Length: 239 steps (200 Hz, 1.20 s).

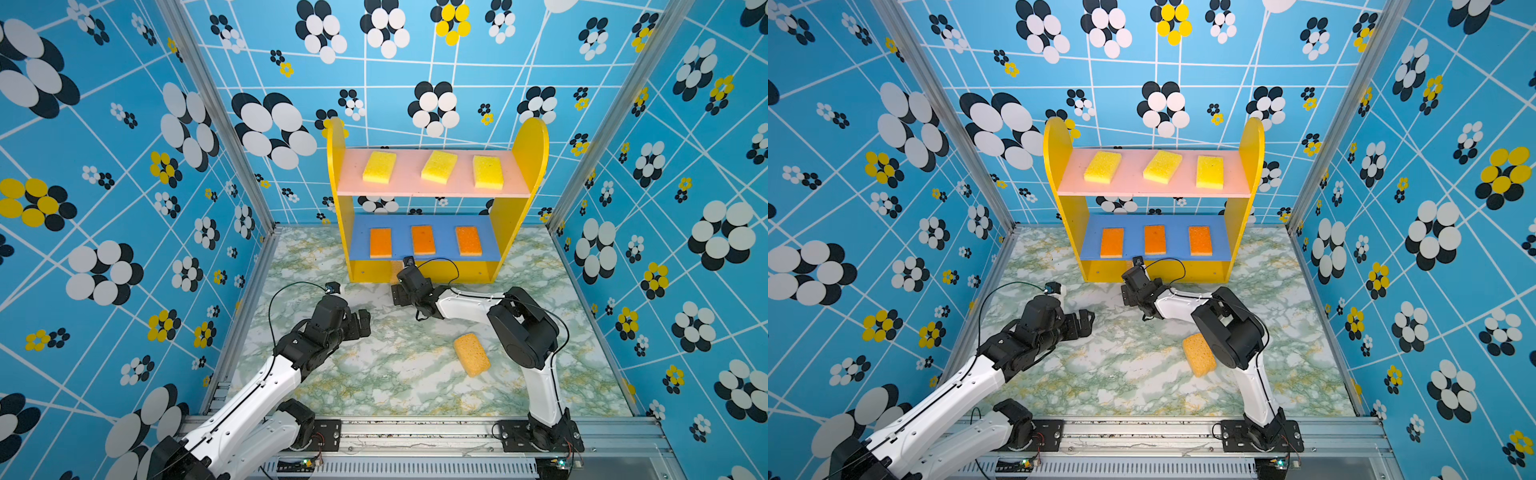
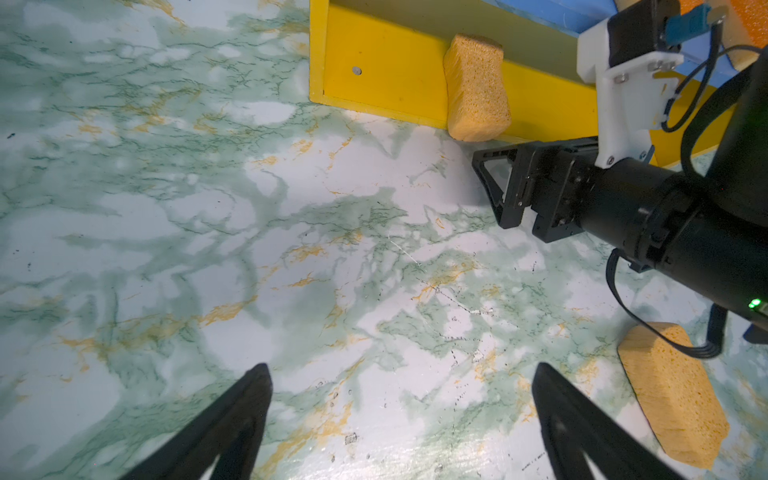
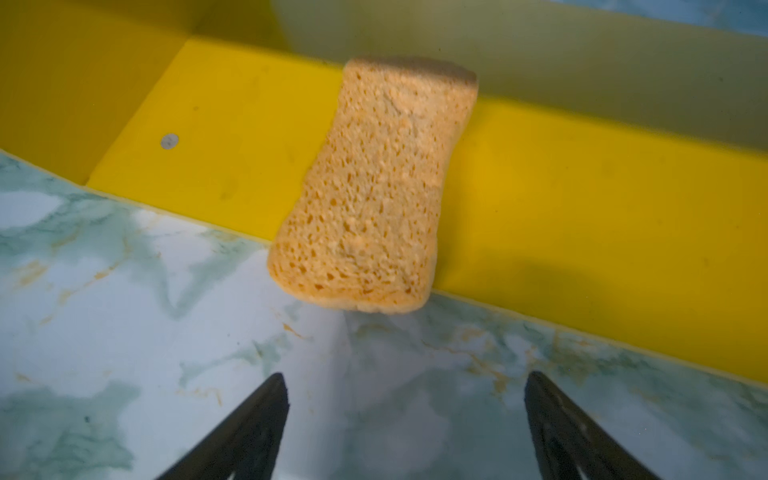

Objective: Arrange cleaning sponges on a shelf
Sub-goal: Move the cleaning sponge to the shelf.

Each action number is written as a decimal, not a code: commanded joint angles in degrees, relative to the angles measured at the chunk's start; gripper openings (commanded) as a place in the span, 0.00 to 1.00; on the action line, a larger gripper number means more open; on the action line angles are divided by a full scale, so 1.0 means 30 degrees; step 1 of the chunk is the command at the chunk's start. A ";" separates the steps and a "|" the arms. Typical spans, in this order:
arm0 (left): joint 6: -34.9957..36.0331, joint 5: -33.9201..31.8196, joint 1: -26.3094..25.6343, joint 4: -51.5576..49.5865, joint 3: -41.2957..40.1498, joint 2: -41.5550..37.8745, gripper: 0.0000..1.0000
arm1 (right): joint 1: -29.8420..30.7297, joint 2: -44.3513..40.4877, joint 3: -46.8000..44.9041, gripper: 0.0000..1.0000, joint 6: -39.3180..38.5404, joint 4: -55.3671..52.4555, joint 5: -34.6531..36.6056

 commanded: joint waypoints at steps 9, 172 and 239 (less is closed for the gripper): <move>0.0343 -0.0035 0.0199 -0.0305 -0.0207 -0.0278 0.99 | -0.0453 0.0763 0.0704 0.91 0.0369 -0.0678 0.0442; 0.0371 0.0024 0.0246 -0.0248 -0.0207 -0.0136 0.99 | -0.0872 0.1572 0.2247 0.92 0.1097 -0.1367 0.0584; 0.0343 0.0038 0.0290 -0.0109 -0.0347 -0.0154 0.99 | -0.0873 0.0252 -0.0682 0.91 0.1540 0.0636 -0.0675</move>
